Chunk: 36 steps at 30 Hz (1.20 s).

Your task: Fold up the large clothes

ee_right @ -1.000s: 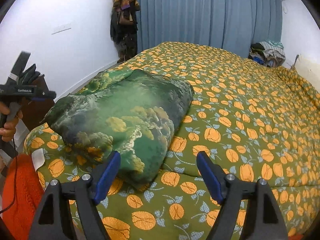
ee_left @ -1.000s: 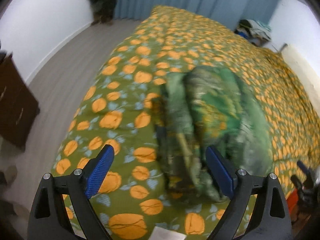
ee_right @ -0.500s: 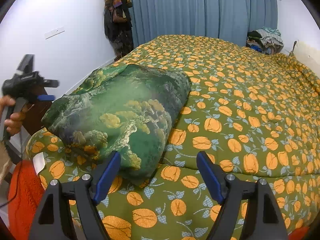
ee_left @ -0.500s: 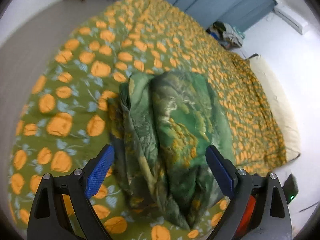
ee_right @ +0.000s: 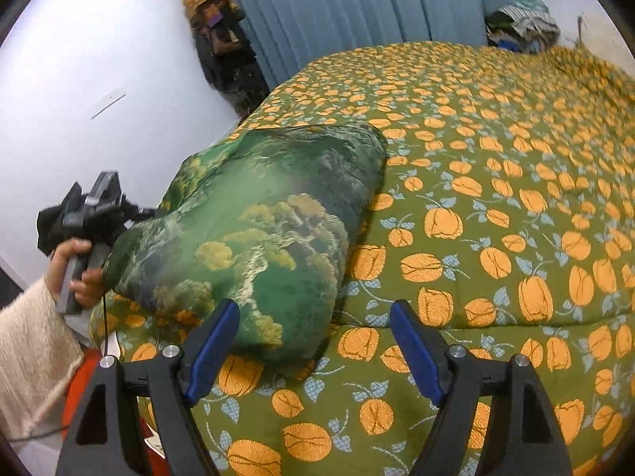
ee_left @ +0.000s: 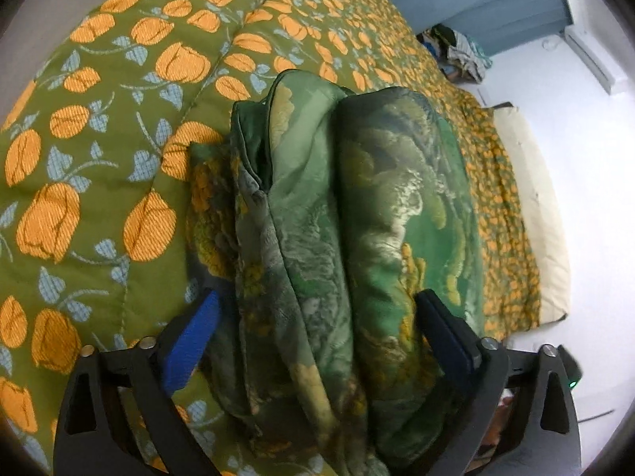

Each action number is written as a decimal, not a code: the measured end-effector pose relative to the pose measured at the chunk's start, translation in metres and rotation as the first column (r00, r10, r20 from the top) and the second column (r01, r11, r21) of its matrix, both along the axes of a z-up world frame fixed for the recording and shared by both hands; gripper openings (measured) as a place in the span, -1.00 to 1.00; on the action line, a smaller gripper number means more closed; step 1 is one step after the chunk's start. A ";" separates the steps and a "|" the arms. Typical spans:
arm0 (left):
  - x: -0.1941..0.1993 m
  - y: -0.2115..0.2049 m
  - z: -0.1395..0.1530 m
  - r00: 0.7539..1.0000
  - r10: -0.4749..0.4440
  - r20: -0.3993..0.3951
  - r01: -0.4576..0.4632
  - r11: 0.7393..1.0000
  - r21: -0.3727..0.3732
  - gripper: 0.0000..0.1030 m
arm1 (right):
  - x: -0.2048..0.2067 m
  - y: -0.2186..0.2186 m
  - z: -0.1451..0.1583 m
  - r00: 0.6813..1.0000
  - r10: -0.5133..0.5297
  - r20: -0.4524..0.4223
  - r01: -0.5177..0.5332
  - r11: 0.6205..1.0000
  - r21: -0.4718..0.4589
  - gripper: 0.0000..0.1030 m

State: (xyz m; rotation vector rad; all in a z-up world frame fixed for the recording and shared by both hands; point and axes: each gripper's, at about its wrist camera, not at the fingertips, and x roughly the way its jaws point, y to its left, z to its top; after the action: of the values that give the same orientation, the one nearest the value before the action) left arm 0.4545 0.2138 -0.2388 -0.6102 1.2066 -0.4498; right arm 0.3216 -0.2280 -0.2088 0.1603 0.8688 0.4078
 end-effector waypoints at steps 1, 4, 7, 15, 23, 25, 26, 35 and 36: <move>0.001 -0.001 0.001 1.000 -0.001 0.011 0.001 1.000 0.023 0.99 | 0.002 -0.002 0.000 1.000 0.000 -0.007 0.000 1.000 0.010 0.55; 0.001 -0.001 0.000 0.999 0.004 0.033 -0.006 0.999 0.050 0.99 | 0.012 -0.015 -0.004 0.999 -0.022 -0.049 0.026 0.996 0.084 0.56; 0.002 -0.003 -0.006 1.000 0.005 0.025 -0.006 0.998 0.057 0.99 | 0.017 -0.025 -0.007 0.997 -0.043 -0.069 0.052 0.990 0.128 0.56; 0.011 -0.007 -0.026 0.999 -0.024 0.041 0.020 0.996 0.088 0.99 | 0.062 -0.030 -0.030 0.984 0.023 -0.179 0.021 0.971 0.238 0.56; 0.012 -0.003 -0.037 0.999 -0.042 0.006 0.042 0.999 0.023 0.99 | 0.117 -0.013 -0.076 0.939 0.168 -0.299 -0.021 0.898 0.439 0.56; 0.012 -0.002 -0.040 0.999 -0.047 -0.003 0.047 0.999 -0.011 0.99 | 0.128 -0.003 -0.093 0.919 0.222 -0.325 -0.040 0.874 0.485 0.56; 0.012 -0.003 -0.041 0.999 -0.050 -0.004 0.050 0.998 -0.024 0.99 | 0.132 0.000 -0.102 0.910 0.247 -0.334 -0.034 0.846 0.533 0.56; 0.022 -0.014 -0.056 0.998 -0.062 -0.012 0.059 0.989 -0.136 0.99 | 0.149 0.021 -0.118 0.883 0.285 -0.372 -0.044 0.841 0.540 0.57; 0.021 -0.015 -0.054 0.998 -0.058 -0.012 0.057 0.992 -0.115 0.94 | 0.152 0.022 -0.122 0.872 0.298 -0.388 -0.040 0.834 0.550 0.57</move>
State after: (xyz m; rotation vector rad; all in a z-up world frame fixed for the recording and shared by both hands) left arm 0.4757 0.1991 -0.2933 -0.6798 1.2212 -0.5671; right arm 0.4741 -0.2063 -0.3309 0.7198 1.2321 0.8033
